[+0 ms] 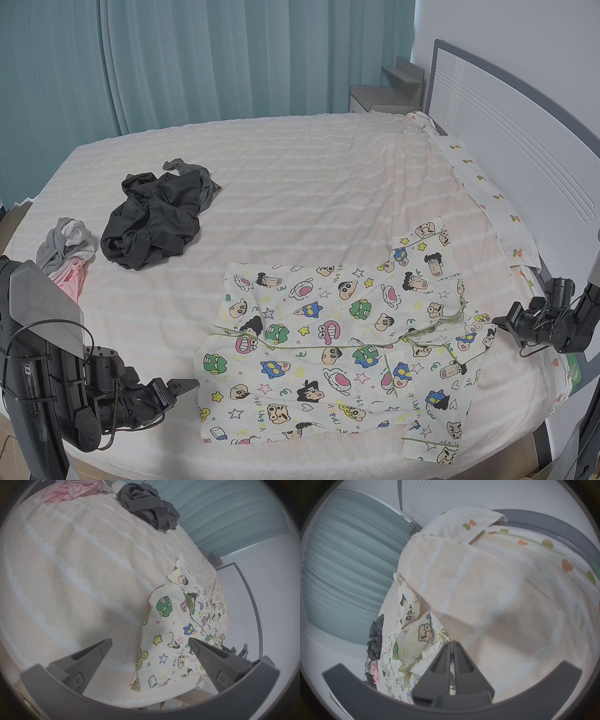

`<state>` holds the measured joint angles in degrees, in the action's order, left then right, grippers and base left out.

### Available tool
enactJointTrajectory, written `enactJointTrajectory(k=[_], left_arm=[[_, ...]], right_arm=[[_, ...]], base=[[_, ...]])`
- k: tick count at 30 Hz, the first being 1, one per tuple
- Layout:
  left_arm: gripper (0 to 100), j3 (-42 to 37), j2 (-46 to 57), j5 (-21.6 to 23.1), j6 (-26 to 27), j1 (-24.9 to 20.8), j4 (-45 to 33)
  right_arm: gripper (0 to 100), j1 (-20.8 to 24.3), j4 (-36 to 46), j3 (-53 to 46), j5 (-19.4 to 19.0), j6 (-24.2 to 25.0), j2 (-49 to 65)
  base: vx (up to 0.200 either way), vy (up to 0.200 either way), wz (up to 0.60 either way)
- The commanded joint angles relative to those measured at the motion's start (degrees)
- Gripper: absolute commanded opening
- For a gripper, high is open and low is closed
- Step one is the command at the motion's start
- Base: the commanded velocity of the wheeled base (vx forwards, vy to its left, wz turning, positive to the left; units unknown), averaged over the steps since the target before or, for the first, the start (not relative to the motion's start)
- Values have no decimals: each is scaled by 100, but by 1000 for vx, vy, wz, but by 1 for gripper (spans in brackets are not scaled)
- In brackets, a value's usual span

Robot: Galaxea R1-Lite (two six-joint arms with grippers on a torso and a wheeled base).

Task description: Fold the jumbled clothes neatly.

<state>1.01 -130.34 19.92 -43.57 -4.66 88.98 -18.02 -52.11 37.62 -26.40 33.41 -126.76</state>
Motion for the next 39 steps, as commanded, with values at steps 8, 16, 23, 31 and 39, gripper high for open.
enactJointTrajectory(k=[8, 16, 23, 31, 39], left_arm=[[100, -75, -9, -14, -2, 0, 102], [100, -75, -18, -14, -2, 0, 102], [100, -75, -18, -14, -2, 0, 102], [100, -75, -26, -14, -2, 0, 102], [100, -75, -44, -85, 6, -18, 102]], right_arm=[[0, -123, -18, 17, 171, -318, 55], [100, 202, -457, 211, 21, -54, -121], [100, 563, -537, 764, -40, -81, -613], [100, 624, -528, 966, -49, -81, -938], [100, 633, -519, 931, -67, -63, -956]], base=[[0, 0, 0], [0, 0, 0], [0, 0, 0], [0, 0, 0], [0, 0, 0]])
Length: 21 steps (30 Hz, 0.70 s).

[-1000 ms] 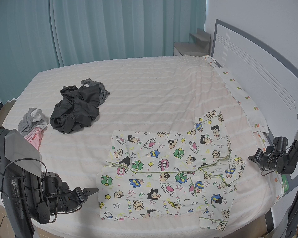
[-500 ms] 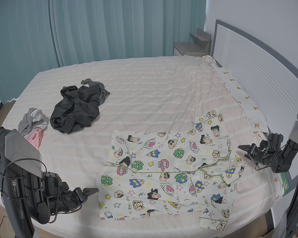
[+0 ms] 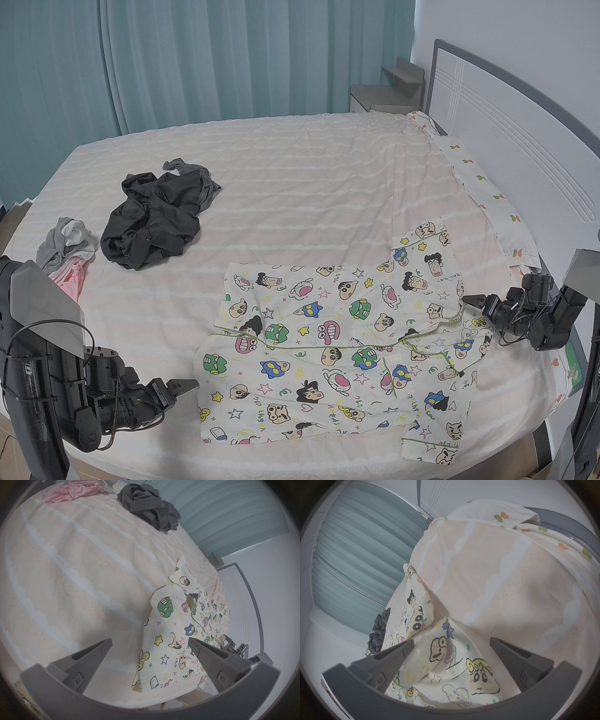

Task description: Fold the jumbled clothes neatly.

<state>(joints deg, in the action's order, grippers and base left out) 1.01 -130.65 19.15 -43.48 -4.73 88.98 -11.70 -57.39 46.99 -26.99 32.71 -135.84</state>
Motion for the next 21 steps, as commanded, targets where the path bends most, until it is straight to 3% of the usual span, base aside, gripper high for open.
enactJointTrajectory(k=[1, 2, 3, 11, 21], left_arm=[[100, -75, -13, -8, -2, -10, 102], [100, -75, -13, -8, -2, -10, 102], [100, -75, -13, -8, -2, -10, 102], [100, -75, -13, -8, -2, -10, 102], [100, -75, -13, -8, -2, -10, 102]], right_arm=[[100, 10, 9, -6, -8, 8, -57], [100, 28, 26, -6, -8, 8, -65], [0, 37, 26, 3, -8, 8, -74], [0, 107, 53, 3, 27, 16, -162], [0, -122, -53, -120, 10, 25, 75]], base=[[0, 0, 0], [0, 0, 0], [0, 0, 0], [0, 0, 0], [0, 0, 0]])
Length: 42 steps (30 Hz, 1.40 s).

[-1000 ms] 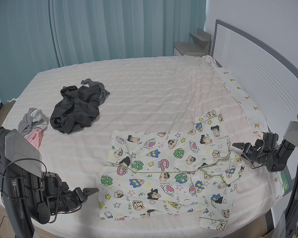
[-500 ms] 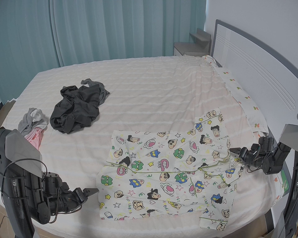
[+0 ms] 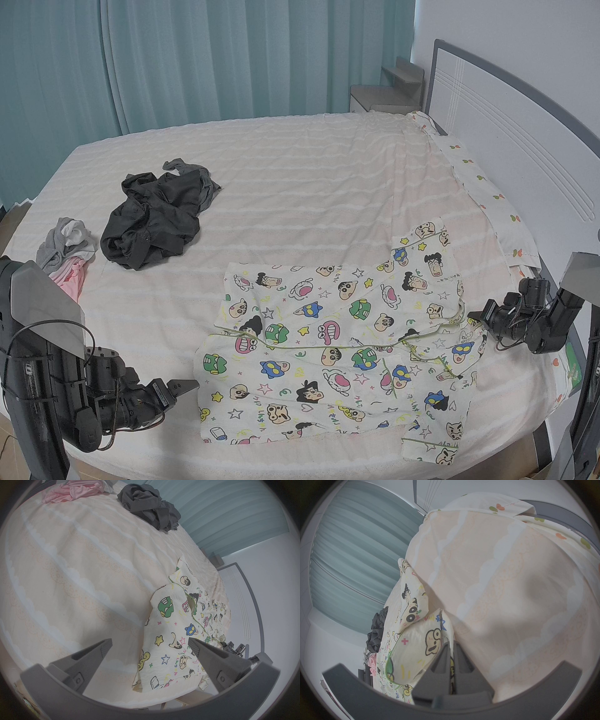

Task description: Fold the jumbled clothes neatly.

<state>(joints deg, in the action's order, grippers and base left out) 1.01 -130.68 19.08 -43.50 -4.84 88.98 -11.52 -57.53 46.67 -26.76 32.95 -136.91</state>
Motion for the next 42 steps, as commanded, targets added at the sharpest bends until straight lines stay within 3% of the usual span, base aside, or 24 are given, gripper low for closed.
enactJointTrajectory(k=[1, 15, 28, 42], left_arm=[[100, -75, -10, -1, -1, 1, 102], [100, -75, -10, -9, -1, 1, 102], [100, -75, -10, -9, -1, 1, 102], [100, -75, -10, -9, -1, 1, 102]], right_arm=[[0, -237, -83, -211, -22, 1, 306], [0, -483, -988, -984, 83, -78, 613], [0, -755, -953, -1098, 232, -175, 1061], [0, -913, -857, -747, 241, -175, 499]], base=[[0, 0, 0], [0, 0, 0], [0, 0, 0], [0, 0, 0]])
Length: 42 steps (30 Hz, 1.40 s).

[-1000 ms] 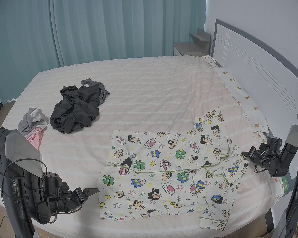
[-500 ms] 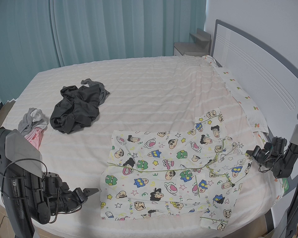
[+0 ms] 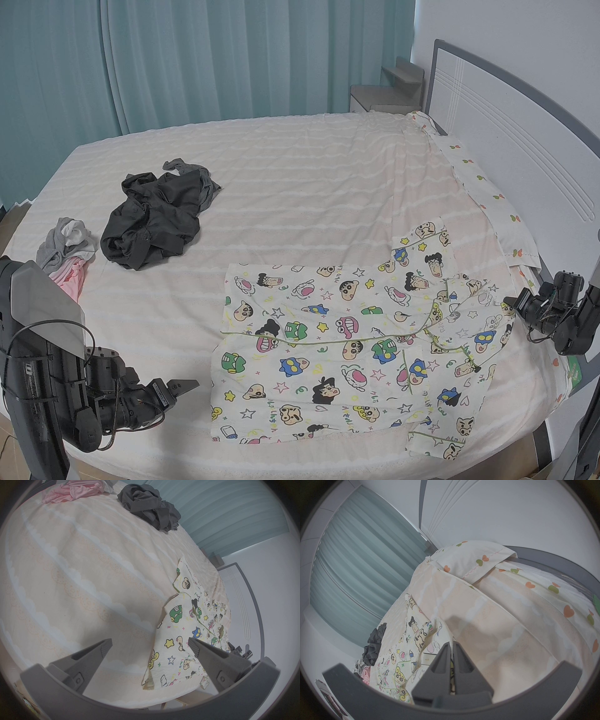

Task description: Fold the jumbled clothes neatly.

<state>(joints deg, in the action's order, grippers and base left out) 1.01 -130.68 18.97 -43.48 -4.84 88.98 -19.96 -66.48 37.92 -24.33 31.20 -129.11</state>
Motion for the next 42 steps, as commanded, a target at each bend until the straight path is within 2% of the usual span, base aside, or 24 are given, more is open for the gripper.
enactJointTrajectory(k=[1, 2, 3, 7, 12, 16, 21, 24, 29, 35, 42], left_arm=[[100, -75, -10, 2, -2, 1, 102], [100, -75, -10, 2, -2, 1, 102], [100, -75, -10, 2, -2, 1, 102], [100, -84, -1, 2, -11, -8, 102], [100, -75, 25, 10, -2, -79, 102], [100, -84, 34, 2, -2, -246, 102], [100, -84, 34, -60, -2, -307, 102], [100, -84, 43, -183, -46, -351, 102], [100, -92, 43, -192, -73, -377, 102], [100, -92, 43, -201, -73, -386, 102], [100, -92, 43, -201, -73, -377, 102]], right_arm=[[0, -70, 56, 136, -1, 1, -334], [0, -70, 73, 145, -1, -8, -352], [100, -70, 100, 163, -1, -8, -360], [100, -70, 135, 110, -10, 1, -70], [100, 27, 618, -259, -19, 18, 703], [100, 53, 609, -1068, -80, -17, 949], [100, 27, 214, -1885, -555, -360, 949], [100, 80, 108, -2237, -784, -738, 879], [100, 291, 100, -2439, -836, -1133, 642], [100, 704, 82, -2694, -854, -1168, 483], [100, 1213, -208, -2808, -801, -1168, 114]], base=[[0, 0, 0], [0, 0, 0], [0, 0, 0], [0, 0, 0], [0, 0, 0], [0, 0, 0], [-160, 0, 0], [-200, 0, 0], [-200, 0, 0], [-200, 0, 0], [0, 0, 0]])
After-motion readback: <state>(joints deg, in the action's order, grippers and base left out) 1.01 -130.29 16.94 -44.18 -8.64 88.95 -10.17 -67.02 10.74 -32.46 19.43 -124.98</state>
